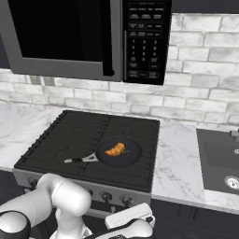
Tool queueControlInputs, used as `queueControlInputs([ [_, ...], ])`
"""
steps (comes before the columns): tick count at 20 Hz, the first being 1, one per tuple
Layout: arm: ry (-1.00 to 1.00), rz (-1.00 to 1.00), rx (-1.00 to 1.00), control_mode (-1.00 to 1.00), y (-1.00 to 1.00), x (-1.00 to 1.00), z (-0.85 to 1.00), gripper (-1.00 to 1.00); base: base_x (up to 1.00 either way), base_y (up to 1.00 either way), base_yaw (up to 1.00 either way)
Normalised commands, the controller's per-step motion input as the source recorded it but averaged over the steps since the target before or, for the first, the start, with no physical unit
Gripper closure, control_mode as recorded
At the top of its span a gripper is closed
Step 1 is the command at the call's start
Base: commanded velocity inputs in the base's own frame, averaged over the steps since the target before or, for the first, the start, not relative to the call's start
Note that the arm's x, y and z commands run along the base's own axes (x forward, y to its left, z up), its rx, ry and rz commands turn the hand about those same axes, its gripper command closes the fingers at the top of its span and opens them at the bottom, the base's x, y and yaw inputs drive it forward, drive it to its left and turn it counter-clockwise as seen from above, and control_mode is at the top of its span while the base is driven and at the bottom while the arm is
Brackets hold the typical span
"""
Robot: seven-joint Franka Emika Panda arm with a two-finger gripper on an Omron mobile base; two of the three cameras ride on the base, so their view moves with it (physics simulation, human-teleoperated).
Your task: Pick the croissant and place it on the pan. Then turn on the stove to warm the croissant.
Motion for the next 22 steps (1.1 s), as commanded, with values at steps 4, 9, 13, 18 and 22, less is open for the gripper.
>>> queueControlInputs([
  [4, 0.05, 0.00, 0.05, -1.00, 0.00, 0.09, -0.06, -1.00, 0.00, 0.00, 0.00],
  [9, 0.01, 0.00, 0.03, -1.00, 0.00, 0.05, -0.12, -1.00, 0.00, 0.00, 0.00],
  [13, 0.00, 0.00, 0.00, -1.00, 0.00, 0.02, -0.12, -1.00, 0.00, 0.00, 0.00],
  [18, 0.00, 0.00, 0.00, -1.00, 0.00, 0.05, -0.02, -1.00, 0.00, 0.00, 0.00],
  [22, 0.00, 0.00, 0.00, -1.00, -0.05, 0.08, 0.00, -1.00, 0.00, 0.00, 0.00],
])
